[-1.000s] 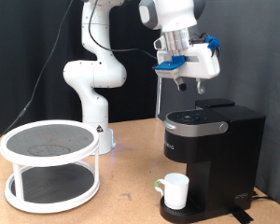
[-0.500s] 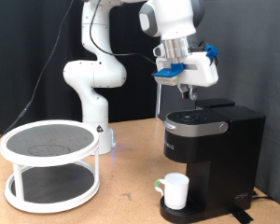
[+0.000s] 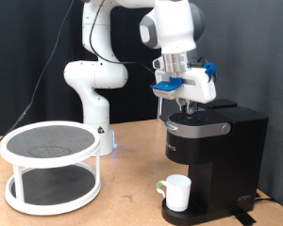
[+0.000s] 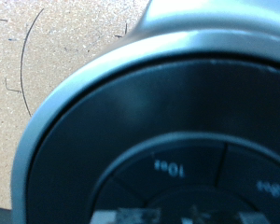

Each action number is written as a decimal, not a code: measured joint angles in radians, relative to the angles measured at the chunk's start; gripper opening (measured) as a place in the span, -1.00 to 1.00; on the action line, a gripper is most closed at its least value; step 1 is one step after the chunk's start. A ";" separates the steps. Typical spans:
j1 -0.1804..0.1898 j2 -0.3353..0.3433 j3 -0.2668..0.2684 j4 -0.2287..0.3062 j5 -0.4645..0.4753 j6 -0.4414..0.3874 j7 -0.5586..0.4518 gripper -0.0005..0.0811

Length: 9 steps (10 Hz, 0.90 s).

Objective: Make a cup of coffee with the keurig machine

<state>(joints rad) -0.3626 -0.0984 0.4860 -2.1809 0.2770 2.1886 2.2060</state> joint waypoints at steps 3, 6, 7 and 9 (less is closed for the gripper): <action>0.000 0.026 0.004 -0.005 -0.006 0.038 0.001 -0.99; 0.003 0.026 0.013 -0.005 0.012 0.046 -0.009 -0.99; 0.005 0.025 0.015 -0.005 0.025 0.046 -0.022 -0.99; 0.005 0.022 0.016 -0.005 0.033 0.046 -0.029 -0.99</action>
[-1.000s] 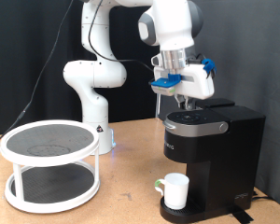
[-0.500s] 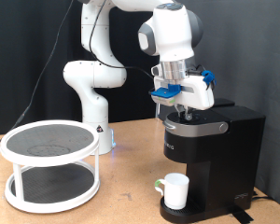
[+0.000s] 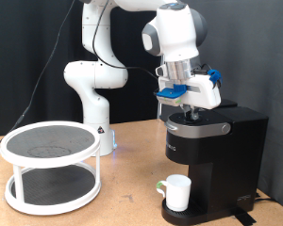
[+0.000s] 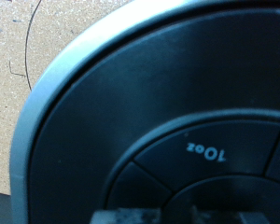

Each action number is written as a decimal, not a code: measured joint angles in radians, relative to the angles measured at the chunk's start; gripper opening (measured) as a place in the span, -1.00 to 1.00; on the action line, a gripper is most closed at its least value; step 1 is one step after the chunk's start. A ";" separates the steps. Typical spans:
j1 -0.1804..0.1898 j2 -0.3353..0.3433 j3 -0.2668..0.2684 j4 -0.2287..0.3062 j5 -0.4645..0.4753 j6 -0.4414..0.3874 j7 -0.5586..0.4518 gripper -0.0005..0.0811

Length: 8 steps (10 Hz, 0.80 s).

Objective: Make a cup of coffee with the keurig machine

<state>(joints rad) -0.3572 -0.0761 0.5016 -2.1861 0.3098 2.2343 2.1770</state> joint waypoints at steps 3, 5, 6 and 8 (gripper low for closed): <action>-0.001 0.000 -0.001 0.001 -0.001 -0.036 0.000 -0.99; -0.002 0.000 -0.002 0.004 -0.001 -0.056 0.001 -0.99; -0.002 0.000 -0.003 0.006 -0.001 -0.069 0.001 -0.99; -0.004 0.001 -0.004 0.009 0.004 -0.090 0.001 -0.99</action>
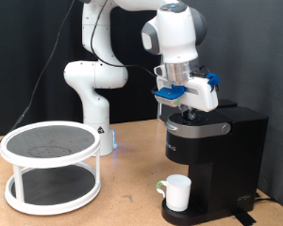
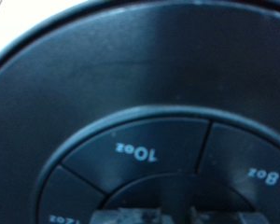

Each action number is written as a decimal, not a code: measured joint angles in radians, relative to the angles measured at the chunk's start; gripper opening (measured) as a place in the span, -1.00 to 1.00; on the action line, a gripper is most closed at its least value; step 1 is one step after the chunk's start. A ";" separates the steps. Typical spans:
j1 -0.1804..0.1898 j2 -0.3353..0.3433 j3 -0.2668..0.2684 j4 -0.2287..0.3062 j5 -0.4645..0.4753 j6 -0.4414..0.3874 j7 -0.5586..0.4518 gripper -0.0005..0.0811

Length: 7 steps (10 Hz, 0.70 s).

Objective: Make a cup of coffee with the keurig machine

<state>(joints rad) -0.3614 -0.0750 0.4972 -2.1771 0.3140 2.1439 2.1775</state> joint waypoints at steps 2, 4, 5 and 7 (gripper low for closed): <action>-0.008 0.015 -0.003 0.019 0.014 -0.044 0.002 -0.99; -0.016 0.042 -0.006 0.050 0.023 -0.089 0.016 -0.99; -0.019 0.056 -0.010 0.066 0.024 -0.108 0.025 -0.99; -0.020 0.074 -0.015 0.089 0.025 -0.135 0.032 -0.99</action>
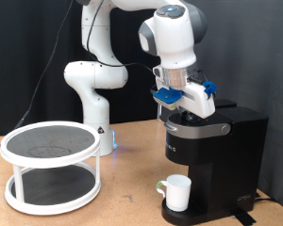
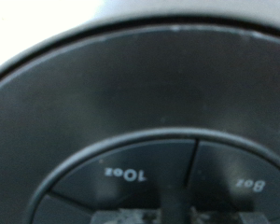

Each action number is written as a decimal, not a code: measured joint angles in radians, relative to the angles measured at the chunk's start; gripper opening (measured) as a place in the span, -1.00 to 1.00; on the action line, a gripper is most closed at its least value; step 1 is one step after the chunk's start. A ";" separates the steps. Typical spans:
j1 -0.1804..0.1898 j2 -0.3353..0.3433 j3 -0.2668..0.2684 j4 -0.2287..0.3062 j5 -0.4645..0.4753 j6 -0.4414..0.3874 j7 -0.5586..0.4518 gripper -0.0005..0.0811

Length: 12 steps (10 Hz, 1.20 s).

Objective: Make a cup of coffee with the keurig machine

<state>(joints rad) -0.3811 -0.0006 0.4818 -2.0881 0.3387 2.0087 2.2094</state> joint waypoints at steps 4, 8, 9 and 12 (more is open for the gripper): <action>-0.004 0.005 -0.007 0.008 0.018 -0.012 -0.003 -0.99; -0.013 -0.022 -0.027 -0.011 0.175 0.014 -0.200 -0.99; -0.016 -0.041 -0.035 -0.014 0.206 0.013 -0.237 -0.99; -0.025 -0.111 -0.066 -0.018 0.229 -0.022 -0.246 -0.99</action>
